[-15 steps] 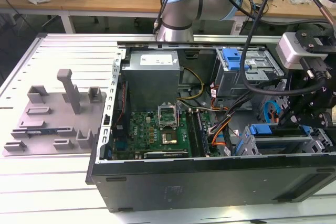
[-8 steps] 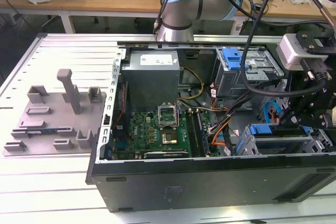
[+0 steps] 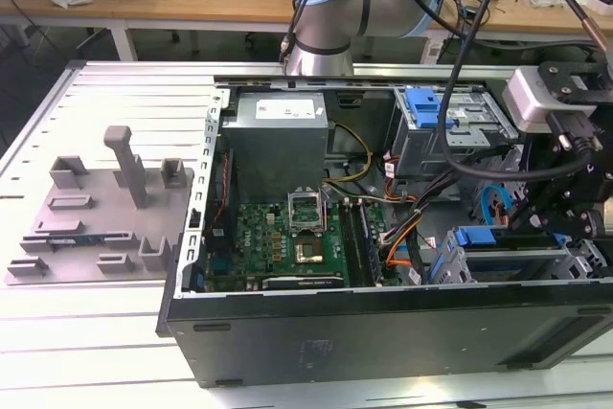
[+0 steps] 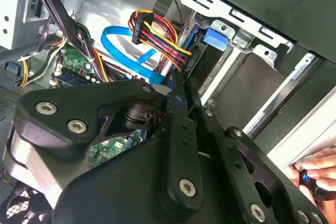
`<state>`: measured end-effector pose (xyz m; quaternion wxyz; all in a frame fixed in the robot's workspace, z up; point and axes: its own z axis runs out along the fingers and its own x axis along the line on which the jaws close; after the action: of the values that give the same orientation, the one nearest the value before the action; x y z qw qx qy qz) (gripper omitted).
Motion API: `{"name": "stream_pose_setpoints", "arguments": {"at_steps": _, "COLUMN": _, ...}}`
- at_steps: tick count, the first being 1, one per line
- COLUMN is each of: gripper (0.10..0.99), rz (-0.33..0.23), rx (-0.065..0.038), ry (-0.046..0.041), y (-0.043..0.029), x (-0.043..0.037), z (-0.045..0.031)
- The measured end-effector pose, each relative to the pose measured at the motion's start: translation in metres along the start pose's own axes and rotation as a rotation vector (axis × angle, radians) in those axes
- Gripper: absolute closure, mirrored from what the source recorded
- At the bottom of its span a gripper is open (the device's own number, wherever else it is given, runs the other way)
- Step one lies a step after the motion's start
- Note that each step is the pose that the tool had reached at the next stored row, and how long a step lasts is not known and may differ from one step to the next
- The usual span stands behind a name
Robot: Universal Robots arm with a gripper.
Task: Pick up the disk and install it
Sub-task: 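Insert the second disk wire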
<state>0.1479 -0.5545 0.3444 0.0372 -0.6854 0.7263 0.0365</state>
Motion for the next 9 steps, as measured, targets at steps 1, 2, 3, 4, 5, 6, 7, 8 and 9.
{"name": "stream_pose_setpoints", "arguments": {"at_steps": 1, "gripper": 0.925, "rz": 0.0, "rx": 0.0, "ry": 0.0, "y": 0.0, "x": 0.0, "z": 0.0005}}
{"name": "stream_pose_setpoints", "arguments": {"at_steps": 2, "gripper": 0.925, "rz": 0.0, "rx": 0.0, "ry": -0.0001, "y": 0.0, "x": 0.0001, "z": 0.0011}}
{"name": "stream_pose_setpoints", "arguments": {"at_steps": 3, "gripper": 0.925, "rz": 0.0, "rx": 0.0, "ry": 0.0, "y": 0.0, "x": 0.0002, "z": 0.0016}}
{"name": "stream_pose_setpoints", "arguments": {"at_steps": 4, "gripper": 0.925, "rz": 0.0, "rx": 0.0, "ry": 0.0001, "y": 0.0, "x": 0.0002, "z": 0.0019}}
{"name": "stream_pose_setpoints", "arguments": {"at_steps": 5, "gripper": 0.925, "rz": 0.0, "rx": 0.0, "ry": 0.0, "y": 0.0, "x": 0.0003, "z": 0.0024}}
{"name": "stream_pose_setpoints", "arguments": {"at_steps": 6, "gripper": 0.925, "rz": 0.0, "rx": 0.0, "ry": -0.0001, "y": 0.0, "x": 0.0003, "z": 0.0029}}
{"name": "stream_pose_setpoints", "arguments": {"at_steps": 7, "gripper": 0.925, "rz": 0.0, "rx": 0.0, "ry": 0.0, "y": 0.0, "x": 0.0003, "z": 0.0032}}
{"name": "stream_pose_setpoints", "arguments": {"at_steps": 8, "gripper": 0.925, "rz": 0.0, "rx": 0.0, "ry": 0.0002, "y": 0.0, "x": 0.0004, "z": 0.0041}}
{"name": "stream_pose_setpoints", "arguments": {"at_steps": 9, "gripper": 0.925, "rz": 0.0, "rx": 0.0, "ry": 0.0003, "y": 0.0, "x": 0.0005, "z": 0.0046}}
